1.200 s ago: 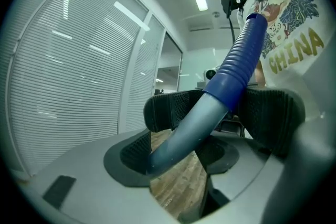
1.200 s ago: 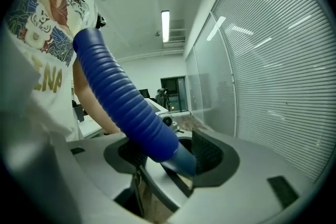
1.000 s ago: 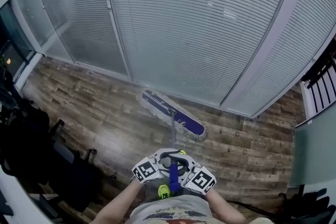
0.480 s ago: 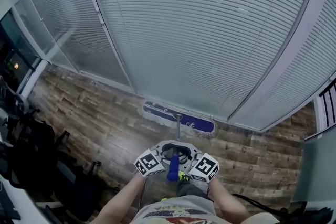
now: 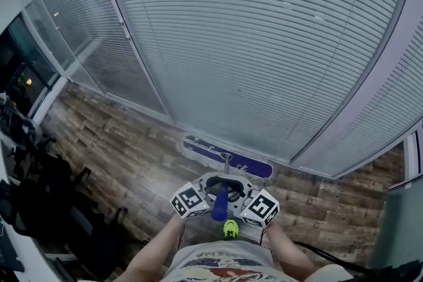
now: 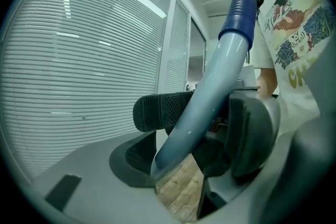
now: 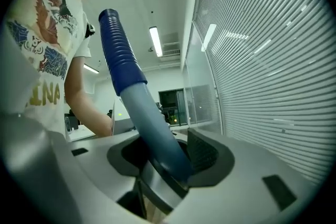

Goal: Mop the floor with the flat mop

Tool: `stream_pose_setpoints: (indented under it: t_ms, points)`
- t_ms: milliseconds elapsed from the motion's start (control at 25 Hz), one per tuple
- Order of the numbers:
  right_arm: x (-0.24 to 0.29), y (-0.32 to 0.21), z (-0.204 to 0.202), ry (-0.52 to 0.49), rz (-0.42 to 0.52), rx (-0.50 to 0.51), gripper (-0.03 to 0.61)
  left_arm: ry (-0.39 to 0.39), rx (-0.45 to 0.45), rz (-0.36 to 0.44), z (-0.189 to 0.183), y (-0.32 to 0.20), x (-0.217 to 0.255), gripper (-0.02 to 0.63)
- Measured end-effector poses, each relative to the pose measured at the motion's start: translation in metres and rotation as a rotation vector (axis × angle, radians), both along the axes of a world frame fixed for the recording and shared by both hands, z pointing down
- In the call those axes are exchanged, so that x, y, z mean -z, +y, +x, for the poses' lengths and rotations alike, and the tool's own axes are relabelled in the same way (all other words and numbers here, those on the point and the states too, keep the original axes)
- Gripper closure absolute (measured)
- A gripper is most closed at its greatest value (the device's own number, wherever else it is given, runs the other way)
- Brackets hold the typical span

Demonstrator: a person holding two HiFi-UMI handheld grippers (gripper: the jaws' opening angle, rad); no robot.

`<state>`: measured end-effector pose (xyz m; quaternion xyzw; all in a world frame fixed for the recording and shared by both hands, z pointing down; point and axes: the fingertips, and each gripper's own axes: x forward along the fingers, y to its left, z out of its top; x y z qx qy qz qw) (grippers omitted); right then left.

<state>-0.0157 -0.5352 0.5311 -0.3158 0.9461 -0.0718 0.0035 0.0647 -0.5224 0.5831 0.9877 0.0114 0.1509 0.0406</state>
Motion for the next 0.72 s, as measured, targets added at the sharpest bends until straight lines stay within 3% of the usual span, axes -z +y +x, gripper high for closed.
stream_pose_setpoints:
  t_ms: [720]
  points:
    - [-0.002,0.002,0.033,-0.032,-0.025,-0.021,0.371,-0.036,-0.024,-0.015,0.031,0.005,-0.004,0.409]
